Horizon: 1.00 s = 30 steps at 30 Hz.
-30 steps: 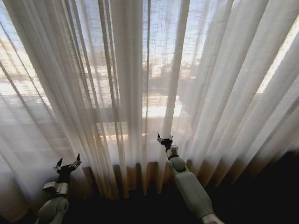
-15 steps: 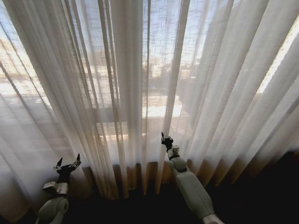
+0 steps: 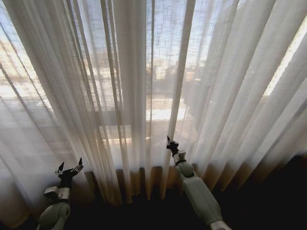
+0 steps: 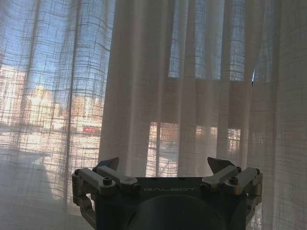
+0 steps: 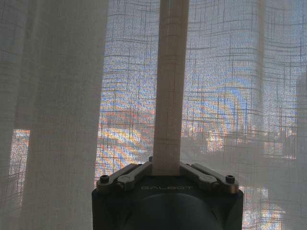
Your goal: Open the curtains by pulling them apart, changing their state from closed to fully open.
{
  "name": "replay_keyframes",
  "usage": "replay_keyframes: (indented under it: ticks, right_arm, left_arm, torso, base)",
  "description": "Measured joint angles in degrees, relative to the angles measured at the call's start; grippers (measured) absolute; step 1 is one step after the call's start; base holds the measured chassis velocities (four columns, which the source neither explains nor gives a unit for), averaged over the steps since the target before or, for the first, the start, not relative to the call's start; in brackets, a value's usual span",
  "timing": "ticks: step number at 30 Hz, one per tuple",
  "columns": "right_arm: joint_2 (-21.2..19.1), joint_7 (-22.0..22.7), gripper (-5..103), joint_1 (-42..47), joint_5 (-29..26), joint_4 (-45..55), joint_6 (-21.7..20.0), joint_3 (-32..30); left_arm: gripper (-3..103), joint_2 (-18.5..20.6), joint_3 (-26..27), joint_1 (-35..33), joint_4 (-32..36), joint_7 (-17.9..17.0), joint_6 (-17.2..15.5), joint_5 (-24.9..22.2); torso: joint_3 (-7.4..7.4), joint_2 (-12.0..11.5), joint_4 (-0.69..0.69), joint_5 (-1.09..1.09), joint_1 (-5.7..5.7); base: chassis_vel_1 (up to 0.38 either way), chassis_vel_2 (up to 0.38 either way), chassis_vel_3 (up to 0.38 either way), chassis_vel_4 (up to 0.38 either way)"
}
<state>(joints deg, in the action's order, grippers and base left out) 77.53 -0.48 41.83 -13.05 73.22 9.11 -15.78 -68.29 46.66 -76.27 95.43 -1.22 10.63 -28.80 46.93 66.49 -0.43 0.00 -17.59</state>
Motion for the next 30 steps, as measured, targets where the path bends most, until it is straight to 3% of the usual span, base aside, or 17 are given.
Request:
replay_keyframes:
  ticks: [9, 19, 23, 25, 27, 29, 30]
  right_arm:
    - [-0.7, -1.4, 0, -0.2, -1.2, 0.0, 0.0, 0.0]
    - [-2.4, -2.1, 0, 0.4, -2.7, 0.5, 0.6, -1.1]
    - [-4.8, -1.7, -3, 2.9, -3.4, 3.5, 0.5, -2.8]
    - [-6.3, -2.2, 7, 5.0, -3.4, 4.9, 0.9, -4.0]
    - [-6.7, -2.2, 7, 5.7, -3.6, 5.3, 1.4, -4.5]
    - [-7.1, -2.2, 18, 6.7, -3.7, 5.8, 1.7, -5.3]
    - [-7.2, -2.2, 18, 7.1, -3.7, 6.0, 1.8, -5.7]
  left_arm:
    - [100, 0.0, 0.0, 0.0, 0.0, 0.0, 0.0, 0.0]
    - [100, 0.0, 0.0, 0.0, 0.0, 0.0, 0.0, 0.0]
    - [100, 0.0, 0.0, 0.0, 0.0, 0.0, 0.0, 0.0]
    - [100, 0.0, 0.0, 0.0, 0.0, 0.0, 0.0, 0.0]
    - [100, 0.0, 0.0, 0.0, 0.0, 0.0, 0.0, 0.0]
    - [100, 0.0, 0.0, 0.0, 0.0, 0.0, 0.0, 0.0]
    - [100, 0.0, 0.0, 0.0, 0.0, 0.0, 0.0, 0.0]
  torso:
    - [-0.01, 0.0, 0.02, 0.0, 0.01]
    - [0.0, 0.0, -0.01, 0.0, -0.01]
    - [0.01, 0.0, 0.01, 0.01, -0.03]
    - [0.01, 0.0, -0.02, -0.01, -0.04]
    - [0.01, 0.0, -0.02, 0.01, -0.04]
    - [0.01, 0.0, -0.04, 0.02, -0.03]
    - [0.01, 0.0, -0.05, 0.04, -0.03]
  base:
    - [-0.061, 0.002, 0.048, 0.003]
    - [-0.314, -0.029, 0.303, 0.027]
    - [-0.345, -0.13, 0.382, 0.129]
    - [-0.316, -0.194, 0.313, 0.193]
    - [-0.302, -0.223, 0.223, 0.188]
    - [-0.221, -0.169, 0.174, 0.156]
    - [-0.154, -0.147, 0.093, 0.144]
